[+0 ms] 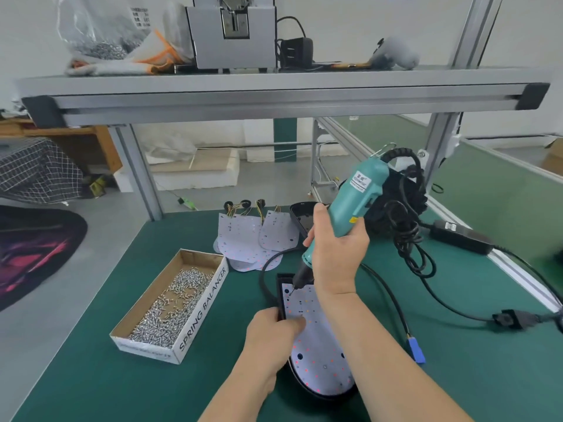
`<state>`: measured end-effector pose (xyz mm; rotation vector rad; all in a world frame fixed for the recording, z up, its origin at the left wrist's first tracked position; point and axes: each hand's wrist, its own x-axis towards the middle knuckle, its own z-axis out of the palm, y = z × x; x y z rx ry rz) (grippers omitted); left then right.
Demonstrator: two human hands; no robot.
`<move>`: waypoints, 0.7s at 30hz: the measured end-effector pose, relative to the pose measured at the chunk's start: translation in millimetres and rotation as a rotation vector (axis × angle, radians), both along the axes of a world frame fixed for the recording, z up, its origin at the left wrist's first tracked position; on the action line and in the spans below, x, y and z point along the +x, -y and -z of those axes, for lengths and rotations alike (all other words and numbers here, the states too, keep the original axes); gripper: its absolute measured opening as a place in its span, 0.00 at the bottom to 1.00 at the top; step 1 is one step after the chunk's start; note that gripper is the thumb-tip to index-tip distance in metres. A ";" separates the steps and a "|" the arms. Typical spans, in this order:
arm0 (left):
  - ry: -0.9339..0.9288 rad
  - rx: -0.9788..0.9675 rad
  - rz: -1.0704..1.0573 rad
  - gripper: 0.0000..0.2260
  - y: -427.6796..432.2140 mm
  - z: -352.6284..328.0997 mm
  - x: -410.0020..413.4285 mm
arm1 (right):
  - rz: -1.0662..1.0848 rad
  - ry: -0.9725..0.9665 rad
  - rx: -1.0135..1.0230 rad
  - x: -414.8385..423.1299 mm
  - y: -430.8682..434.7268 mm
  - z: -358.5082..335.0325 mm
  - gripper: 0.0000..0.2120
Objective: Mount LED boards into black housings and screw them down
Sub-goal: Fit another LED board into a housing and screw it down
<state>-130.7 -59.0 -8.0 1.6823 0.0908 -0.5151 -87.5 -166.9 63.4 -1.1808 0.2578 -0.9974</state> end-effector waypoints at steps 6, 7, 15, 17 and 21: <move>0.003 -0.005 -0.019 0.22 1.4 3.7 2.0 | -0.004 -0.033 -0.070 4.4 -2.0 2.4 0.10; 0.004 -0.004 -0.018 0.22 1.6 4.0 1.9 | -0.002 -0.035 -0.079 4.4 -1.4 2.5 0.10; 0.022 -0.002 -0.024 0.23 1.5 9.7 3.5 | -0.003 -0.057 -0.126 5.1 -1.7 4.8 0.10; 0.026 -0.007 -0.031 0.23 1.7 12.0 4.0 | -0.005 -0.058 -0.141 6.2 -3.1 4.2 0.11; 0.039 -0.004 -0.042 0.23 2.2 16.7 5.4 | -0.018 -0.097 -0.177 7.2 -7.9 2.4 0.13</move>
